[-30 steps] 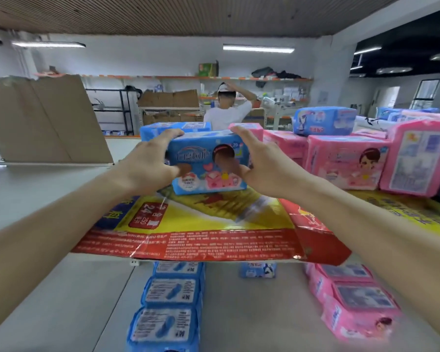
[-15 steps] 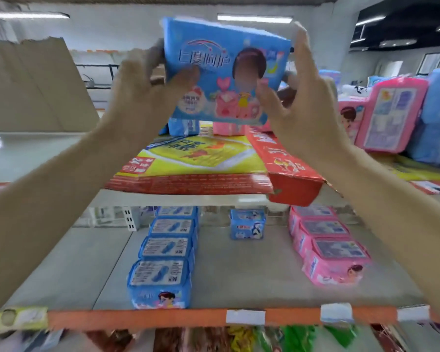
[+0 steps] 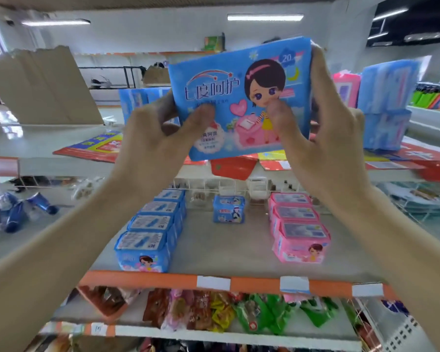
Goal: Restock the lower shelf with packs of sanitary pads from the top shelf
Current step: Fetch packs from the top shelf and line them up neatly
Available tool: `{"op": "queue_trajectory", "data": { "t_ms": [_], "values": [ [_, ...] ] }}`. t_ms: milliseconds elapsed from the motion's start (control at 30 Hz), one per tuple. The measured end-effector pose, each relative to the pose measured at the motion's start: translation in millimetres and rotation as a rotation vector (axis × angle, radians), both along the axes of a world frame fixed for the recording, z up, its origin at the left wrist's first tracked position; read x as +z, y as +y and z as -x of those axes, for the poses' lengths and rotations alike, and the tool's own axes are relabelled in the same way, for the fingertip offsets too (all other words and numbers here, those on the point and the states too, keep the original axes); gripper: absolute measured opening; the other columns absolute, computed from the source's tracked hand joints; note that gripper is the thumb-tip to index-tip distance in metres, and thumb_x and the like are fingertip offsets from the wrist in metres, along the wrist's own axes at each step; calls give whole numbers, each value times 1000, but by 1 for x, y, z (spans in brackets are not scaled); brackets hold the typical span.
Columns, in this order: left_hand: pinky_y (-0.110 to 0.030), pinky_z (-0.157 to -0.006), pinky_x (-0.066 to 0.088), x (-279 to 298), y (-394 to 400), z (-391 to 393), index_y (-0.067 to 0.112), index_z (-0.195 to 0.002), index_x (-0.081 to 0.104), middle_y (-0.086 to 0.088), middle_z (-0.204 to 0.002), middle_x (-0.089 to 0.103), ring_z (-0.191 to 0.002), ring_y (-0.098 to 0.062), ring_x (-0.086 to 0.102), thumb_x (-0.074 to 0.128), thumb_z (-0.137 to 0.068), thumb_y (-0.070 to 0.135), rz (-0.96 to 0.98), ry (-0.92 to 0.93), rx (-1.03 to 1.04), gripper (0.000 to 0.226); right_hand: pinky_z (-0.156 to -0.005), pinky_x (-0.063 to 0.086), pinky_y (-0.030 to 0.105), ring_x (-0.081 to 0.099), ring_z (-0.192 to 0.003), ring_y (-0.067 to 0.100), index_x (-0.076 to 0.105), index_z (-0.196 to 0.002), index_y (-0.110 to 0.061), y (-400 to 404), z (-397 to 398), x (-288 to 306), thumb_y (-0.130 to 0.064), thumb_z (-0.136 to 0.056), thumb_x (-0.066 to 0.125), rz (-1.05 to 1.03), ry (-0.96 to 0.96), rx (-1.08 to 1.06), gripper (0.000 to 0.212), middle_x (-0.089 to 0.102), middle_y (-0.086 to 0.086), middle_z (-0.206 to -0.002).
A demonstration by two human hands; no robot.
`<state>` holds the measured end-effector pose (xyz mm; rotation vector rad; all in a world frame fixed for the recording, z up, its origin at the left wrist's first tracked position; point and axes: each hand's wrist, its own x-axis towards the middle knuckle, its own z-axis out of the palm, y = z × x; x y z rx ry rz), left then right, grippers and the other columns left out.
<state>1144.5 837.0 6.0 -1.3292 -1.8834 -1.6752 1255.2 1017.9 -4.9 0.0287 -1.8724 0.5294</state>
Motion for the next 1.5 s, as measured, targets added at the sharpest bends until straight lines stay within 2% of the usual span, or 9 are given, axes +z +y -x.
{"op": "queue_trajectory", "data": {
  "t_ms": [267, 400, 533, 600, 767, 967, 1233, 1367, 1500],
  "values": [
    [-51, -82, 59, -61, -29, -62, 43, -105, 67, 19, -100, 76, -93, -28, 73, 61, -82, 53, 52, -120, 101, 25, -61, 54, 54, 66, -78, 44, 30, -155, -22, -11, -44, -70, -44, -99, 57, 84, -68, 172, 66, 68, 26, -92],
    [-46, -73, 60, -103, -50, -86, 41, -111, 65, 16, -99, 75, -89, -17, 73, 60, -84, 56, 136, -165, 155, 31, -60, 56, 55, 69, -76, 42, 29, -156, -16, -22, -61, -116, -42, -99, 57, 124, -113, 269, 69, 72, 17, -95],
    [-47, -75, 59, -150, -62, -92, 34, -118, 65, 8, -103, 74, -92, -20, 71, 64, -91, 46, 232, -257, 137, 30, -64, 58, 19, 70, -85, 0, 32, -153, -5, -32, -71, -166, -33, -96, 58, 152, -160, 299, 68, 64, -19, -113],
    [-46, -78, 59, -171, -63, -88, 32, -120, 66, 7, -104, 74, -94, -18, 71, 66, -92, 41, 271, -307, 119, 30, -65, 59, 20, 70, -87, -4, 34, -152, -5, -34, -70, -189, -37, -95, 59, 205, -214, 323, 70, 64, -19, -115],
    [-43, -84, 59, -210, -64, -63, 29, -120, 67, 10, -103, 74, -96, -12, 70, 69, -92, 36, 327, -423, 93, 29, -71, 60, 23, 71, -87, 4, 36, -146, -39, -45, -61, -221, -47, -93, 61, 363, -342, 319, 59, 69, -26, -110],
    [-40, -89, 58, -236, -68, -15, 29, -124, 66, 13, -106, 75, -98, -2, 68, 68, -93, 37, 363, -489, 68, 32, -75, 54, 14, 69, -90, 0, 37, -134, -60, -65, -26, -232, -29, -93, 67, 465, -424, 270, 59, 69, -25, -107],
    [-44, -85, 59, -263, -79, 45, 34, -125, 63, 20, -106, 73, -95, -4, 70, 67, -91, 43, 422, -538, -8, 36, -92, 57, 42, 69, -104, 11, 34, -152, -34, -81, 15, -260, -45, -96, 62, 471, -503, 119, 64, 69, -11, -122],
    [-39, -81, 60, -272, -80, 71, 41, -121, 60, 28, -102, 71, -88, 0, 70, 67, -91, 40, 447, -526, -64, 30, -97, 56, 43, 67, -111, 8, 30, -155, -28, -86, 30, -266, -41, -96, 63, 529, -554, 137, 70, 66, -11, -129],
    [-33, -79, 60, -277, -76, 90, 30, -136, 56, 24, -109, 71, -87, 3, 69, 66, -84, 53, 446, -534, -85, 58, -101, 53, 45, 64, -115, 4, 24, -157, -29, -85, 46, -272, -35, -95, 64, 556, -580, 117, 75, 62, -12, -135]
  ]
}}
